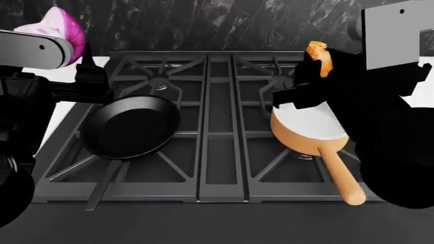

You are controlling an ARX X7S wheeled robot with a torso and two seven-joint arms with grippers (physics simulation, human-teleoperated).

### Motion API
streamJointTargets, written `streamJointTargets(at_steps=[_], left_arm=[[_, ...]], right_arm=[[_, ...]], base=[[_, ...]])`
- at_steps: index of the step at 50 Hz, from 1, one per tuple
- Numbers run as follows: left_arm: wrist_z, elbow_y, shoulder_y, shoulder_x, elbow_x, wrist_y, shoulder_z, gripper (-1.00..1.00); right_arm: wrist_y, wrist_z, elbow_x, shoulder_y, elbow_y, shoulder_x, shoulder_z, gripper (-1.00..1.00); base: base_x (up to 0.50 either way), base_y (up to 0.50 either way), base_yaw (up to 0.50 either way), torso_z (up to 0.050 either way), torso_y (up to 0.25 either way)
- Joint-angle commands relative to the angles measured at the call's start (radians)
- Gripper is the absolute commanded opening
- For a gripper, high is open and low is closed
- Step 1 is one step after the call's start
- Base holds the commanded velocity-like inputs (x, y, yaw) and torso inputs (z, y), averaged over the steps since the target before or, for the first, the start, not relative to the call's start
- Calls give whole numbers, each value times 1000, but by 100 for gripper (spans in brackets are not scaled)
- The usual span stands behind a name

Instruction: Place both pans onto different burners. Then place the onion and the sushi on different pans.

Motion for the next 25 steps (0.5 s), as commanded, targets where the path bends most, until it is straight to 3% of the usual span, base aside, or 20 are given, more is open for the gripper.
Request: streamJointTargets(at_steps=[1, 11, 25], left_arm=[[-2, -8, 0, 6, 5, 12, 0, -100], [2, -16, 7, 16, 17, 14, 7, -100], [8, -24, 20, 15, 26, 22, 9, -100]], right_arm=[[34, -92, -88, 23, 181, -43, -32, -100], [8, -202, -183, -19, 381, -113, -83, -100], [-21, -236, -195, -89, 450, -115, -99, -100]], base=[[0, 0, 0, 0, 0], [0, 0, 0, 0, 2], [0, 0, 0, 0, 0]])
